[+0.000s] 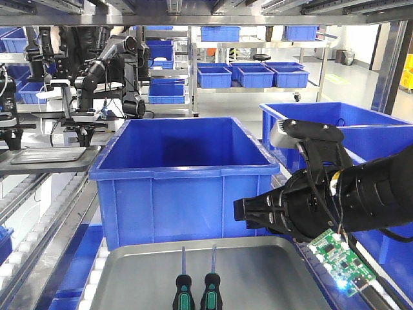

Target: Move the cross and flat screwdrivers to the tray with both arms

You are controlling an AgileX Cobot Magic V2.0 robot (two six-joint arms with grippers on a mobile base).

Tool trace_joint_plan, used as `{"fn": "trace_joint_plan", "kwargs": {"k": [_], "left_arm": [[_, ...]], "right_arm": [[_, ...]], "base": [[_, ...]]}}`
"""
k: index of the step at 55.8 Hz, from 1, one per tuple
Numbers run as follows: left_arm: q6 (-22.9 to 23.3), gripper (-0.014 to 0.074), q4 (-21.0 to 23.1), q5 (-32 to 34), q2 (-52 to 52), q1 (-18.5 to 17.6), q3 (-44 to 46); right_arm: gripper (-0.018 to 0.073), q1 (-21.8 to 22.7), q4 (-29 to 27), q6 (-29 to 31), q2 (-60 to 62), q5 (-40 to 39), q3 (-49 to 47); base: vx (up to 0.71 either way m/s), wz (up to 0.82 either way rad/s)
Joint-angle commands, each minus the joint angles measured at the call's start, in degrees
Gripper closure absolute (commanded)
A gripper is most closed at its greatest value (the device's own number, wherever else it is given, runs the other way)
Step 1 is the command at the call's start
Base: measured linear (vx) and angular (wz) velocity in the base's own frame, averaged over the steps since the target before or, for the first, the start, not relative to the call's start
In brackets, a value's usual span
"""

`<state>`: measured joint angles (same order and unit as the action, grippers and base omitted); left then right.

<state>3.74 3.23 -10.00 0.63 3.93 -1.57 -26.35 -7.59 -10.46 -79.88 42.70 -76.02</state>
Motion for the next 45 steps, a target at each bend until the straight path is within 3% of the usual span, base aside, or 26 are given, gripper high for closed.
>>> {"fn": "trace_joint_plan", "kwargs": {"k": [1, 24, 30, 37, 45], "left_arm": [[0.65, 0.0602, 0.06, 4.52, 0.84, 0.03, 1.47], [0.65, 0.0602, 0.06, 4.52, 0.84, 0.03, 1.47], [0.65, 0.0602, 0.06, 4.52, 0.84, 0.03, 1.47], [0.65, 0.0602, 0.06, 4.52, 0.84, 0.03, 1.47], [0.65, 0.0602, 0.06, 4.52, 0.84, 0.03, 1.47]], "right_arm": [[0.0326, -0.02, 0.16, -0.01, 1.99, -3.54, -1.78], [0.0326, -0.02, 0.21, 0.24, 1.99, -3.56, -1.78], [0.0326, -0.02, 3.64, 2.77, 5.61, -4.91, 1.05], [0.036, 0.66, 5.79, 3.55, 14.87, -16.26, 14.16], [0.0447, 5.9, 5.51, 3.55, 29.67, -32.75, 33.46]], "base": [[0.0, 0.0], [0.0, 0.0], [0.0, 0.0], [0.0, 0.0], [0.0, 0.0]]}}
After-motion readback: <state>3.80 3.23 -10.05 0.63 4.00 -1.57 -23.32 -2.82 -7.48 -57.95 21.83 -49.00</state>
